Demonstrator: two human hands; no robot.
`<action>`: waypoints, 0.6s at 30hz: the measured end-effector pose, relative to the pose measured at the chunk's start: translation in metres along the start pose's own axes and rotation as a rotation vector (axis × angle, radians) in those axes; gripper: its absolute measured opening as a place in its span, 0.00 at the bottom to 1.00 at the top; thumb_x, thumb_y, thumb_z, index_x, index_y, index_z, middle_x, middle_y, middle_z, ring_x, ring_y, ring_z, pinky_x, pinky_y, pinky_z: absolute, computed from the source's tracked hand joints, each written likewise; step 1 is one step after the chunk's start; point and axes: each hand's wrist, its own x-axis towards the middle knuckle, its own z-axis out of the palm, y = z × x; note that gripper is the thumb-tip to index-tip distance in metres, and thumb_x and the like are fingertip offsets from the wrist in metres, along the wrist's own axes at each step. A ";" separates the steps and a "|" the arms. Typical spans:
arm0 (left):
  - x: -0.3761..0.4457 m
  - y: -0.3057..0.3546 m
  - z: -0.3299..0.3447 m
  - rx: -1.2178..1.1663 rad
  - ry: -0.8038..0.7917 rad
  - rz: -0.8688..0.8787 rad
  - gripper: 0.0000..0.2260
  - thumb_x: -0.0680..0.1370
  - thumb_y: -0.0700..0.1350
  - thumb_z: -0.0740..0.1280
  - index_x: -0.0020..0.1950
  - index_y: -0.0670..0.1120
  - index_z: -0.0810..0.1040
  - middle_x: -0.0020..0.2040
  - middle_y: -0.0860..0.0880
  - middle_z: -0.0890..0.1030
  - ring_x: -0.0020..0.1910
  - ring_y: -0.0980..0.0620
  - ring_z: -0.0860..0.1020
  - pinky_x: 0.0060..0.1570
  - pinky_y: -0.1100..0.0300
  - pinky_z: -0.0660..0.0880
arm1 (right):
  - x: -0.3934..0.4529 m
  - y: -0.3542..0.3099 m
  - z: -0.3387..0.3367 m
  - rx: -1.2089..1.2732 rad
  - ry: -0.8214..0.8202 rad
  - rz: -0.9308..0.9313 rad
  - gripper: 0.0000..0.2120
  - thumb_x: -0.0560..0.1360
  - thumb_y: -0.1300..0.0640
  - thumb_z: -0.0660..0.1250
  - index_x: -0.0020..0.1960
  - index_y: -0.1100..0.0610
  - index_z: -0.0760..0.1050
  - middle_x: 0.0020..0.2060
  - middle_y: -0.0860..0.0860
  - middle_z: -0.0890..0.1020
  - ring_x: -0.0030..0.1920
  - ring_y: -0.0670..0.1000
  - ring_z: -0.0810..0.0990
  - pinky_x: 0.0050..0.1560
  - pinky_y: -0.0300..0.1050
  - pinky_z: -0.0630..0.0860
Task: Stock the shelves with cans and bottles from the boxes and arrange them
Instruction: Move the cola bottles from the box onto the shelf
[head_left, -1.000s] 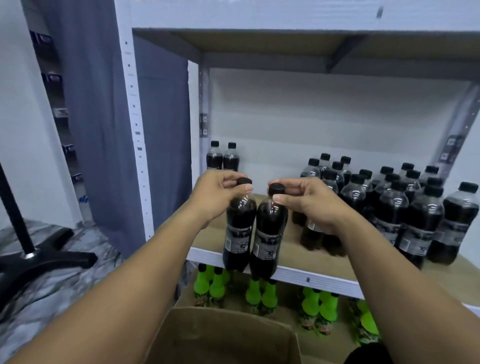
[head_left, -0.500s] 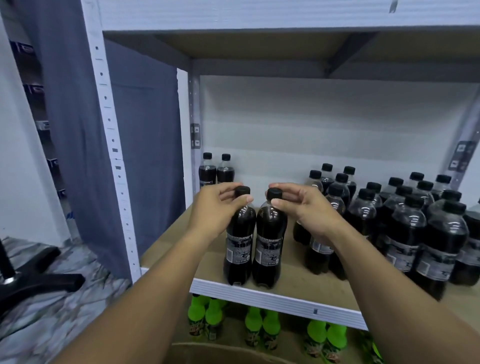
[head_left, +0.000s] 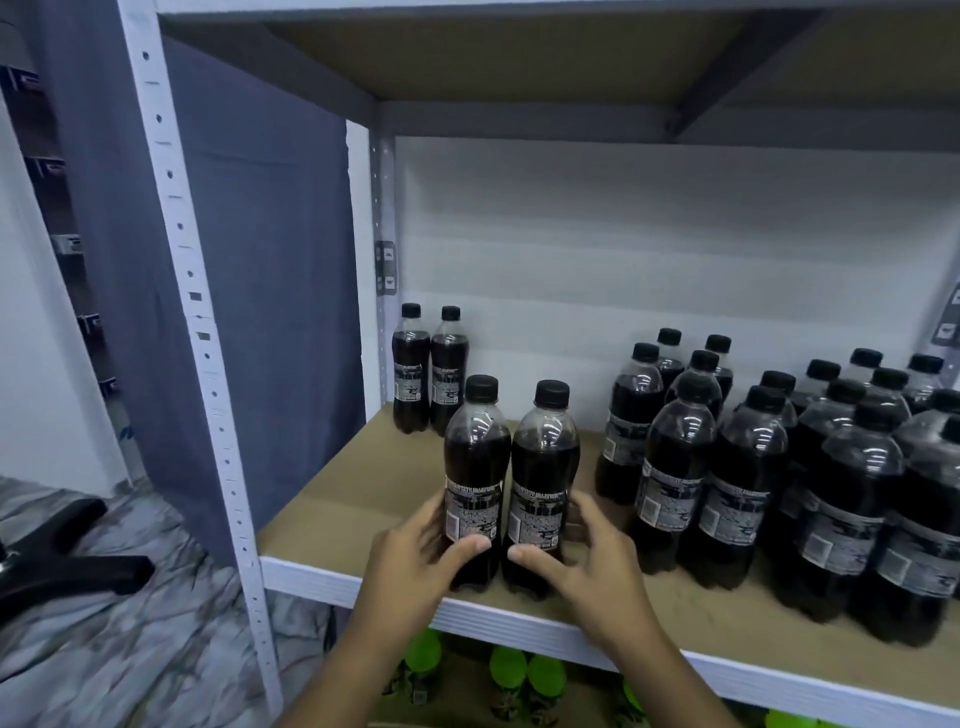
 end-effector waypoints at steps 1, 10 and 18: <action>0.006 -0.004 0.000 0.003 0.004 -0.001 0.26 0.76 0.39 0.76 0.71 0.53 0.75 0.58 0.65 0.83 0.61 0.63 0.81 0.60 0.68 0.76 | 0.006 0.002 0.003 0.003 -0.003 -0.004 0.33 0.64 0.47 0.83 0.66 0.45 0.75 0.54 0.38 0.84 0.54 0.36 0.82 0.57 0.42 0.80; 0.072 -0.036 -0.018 0.078 0.046 -0.024 0.16 0.78 0.41 0.74 0.66 0.48 0.80 0.56 0.61 0.86 0.59 0.61 0.82 0.60 0.63 0.78 | 0.094 0.036 0.054 0.059 -0.022 -0.014 0.33 0.67 0.55 0.82 0.68 0.44 0.74 0.55 0.38 0.84 0.55 0.37 0.82 0.56 0.37 0.78; 0.134 -0.072 -0.030 0.203 0.095 0.039 0.17 0.79 0.45 0.73 0.68 0.54 0.79 0.56 0.63 0.85 0.58 0.65 0.81 0.58 0.68 0.76 | 0.163 0.057 0.092 0.045 -0.017 -0.072 0.29 0.68 0.53 0.80 0.66 0.46 0.75 0.53 0.38 0.84 0.53 0.36 0.82 0.56 0.38 0.79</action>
